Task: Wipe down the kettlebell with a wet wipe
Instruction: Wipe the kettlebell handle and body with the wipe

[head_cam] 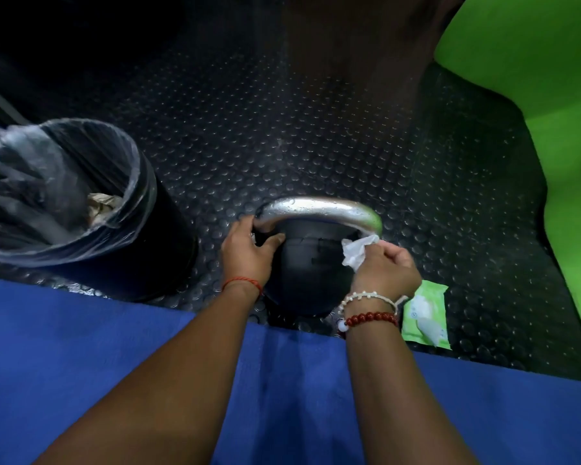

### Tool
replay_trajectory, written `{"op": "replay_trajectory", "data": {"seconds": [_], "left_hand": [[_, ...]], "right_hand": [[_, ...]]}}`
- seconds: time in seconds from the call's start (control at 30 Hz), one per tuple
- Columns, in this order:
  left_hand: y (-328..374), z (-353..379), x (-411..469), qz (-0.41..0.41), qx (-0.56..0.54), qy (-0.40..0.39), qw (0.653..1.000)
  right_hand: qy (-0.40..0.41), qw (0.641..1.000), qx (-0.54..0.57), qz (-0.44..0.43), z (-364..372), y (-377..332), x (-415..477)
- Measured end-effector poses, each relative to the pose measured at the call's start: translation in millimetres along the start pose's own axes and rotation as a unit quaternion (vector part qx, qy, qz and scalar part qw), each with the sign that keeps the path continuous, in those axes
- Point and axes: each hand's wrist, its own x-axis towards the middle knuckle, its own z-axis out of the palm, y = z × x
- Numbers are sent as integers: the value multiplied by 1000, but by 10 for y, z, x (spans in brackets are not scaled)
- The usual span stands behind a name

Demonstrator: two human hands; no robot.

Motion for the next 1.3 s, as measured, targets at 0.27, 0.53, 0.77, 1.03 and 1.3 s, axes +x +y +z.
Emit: {"op": "replay_trajectory", "data": {"seconds": [0.27,0.53,0.77,1.03,1.3], "left_hand": [[2,12,8,-18,5,-10,1000],[28,-27,-14,-25,-11,-22,999],[25,-24,-18,-23,-1,-17,1000],[12,-2,-21,-21,-5,-5,1000],[-13,8,-13,-17,-7,-3,1000]], "right_hand": [[-28,995,-26,-91,-59,-2,173],[-172,982,-34,-73,-150,-104,416],[-269,959,-43,-77,-153,-159,648],[-375,920,-82,-78,-101,-229,868],[-411,902,-94,-94,-56,-261,951]]}}
